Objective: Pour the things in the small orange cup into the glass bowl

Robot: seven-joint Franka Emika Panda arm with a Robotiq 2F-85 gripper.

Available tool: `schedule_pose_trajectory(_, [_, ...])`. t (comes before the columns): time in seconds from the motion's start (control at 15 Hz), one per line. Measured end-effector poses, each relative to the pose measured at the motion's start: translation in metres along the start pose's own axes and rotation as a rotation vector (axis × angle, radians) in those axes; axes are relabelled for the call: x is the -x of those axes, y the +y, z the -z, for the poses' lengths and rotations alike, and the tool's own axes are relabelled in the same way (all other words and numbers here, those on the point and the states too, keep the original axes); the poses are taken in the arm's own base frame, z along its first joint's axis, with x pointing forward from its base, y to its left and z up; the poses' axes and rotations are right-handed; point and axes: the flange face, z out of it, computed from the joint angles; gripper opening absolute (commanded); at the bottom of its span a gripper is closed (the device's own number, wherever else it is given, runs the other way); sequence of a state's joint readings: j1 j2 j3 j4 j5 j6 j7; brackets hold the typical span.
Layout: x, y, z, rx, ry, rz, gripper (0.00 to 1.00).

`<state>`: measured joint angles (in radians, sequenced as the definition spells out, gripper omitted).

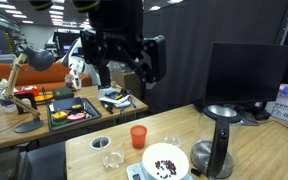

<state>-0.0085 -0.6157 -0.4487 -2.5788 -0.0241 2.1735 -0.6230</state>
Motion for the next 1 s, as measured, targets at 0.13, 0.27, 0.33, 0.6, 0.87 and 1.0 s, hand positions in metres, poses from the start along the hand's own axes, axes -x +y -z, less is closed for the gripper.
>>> schedule_pose_trajectory(0.13, [-0.0002,-0.0004,0.0001,-0.002,0.002,-0.002,1.0])
schedule_pose_trajectory(0.27, [-0.0006,-0.0025,-0.001,-0.006,-0.001,-0.001,1.0])
schedule_pose_trajectory(0.33, [-0.0004,-0.0038,-0.0025,-0.009,-0.005,0.0,1.0])
schedule_pose_trajectory(0.6, [0.0004,-0.0053,-0.0042,-0.02,-0.009,-0.003,1.0])
schedule_pose_trajectory(0.87, [0.0004,-0.0053,-0.0042,-0.021,-0.009,-0.004,1.0])
schedule_pose_trajectory(1.0, [0.0004,-0.0053,-0.0042,-0.021,-0.009,-0.004,1.0])
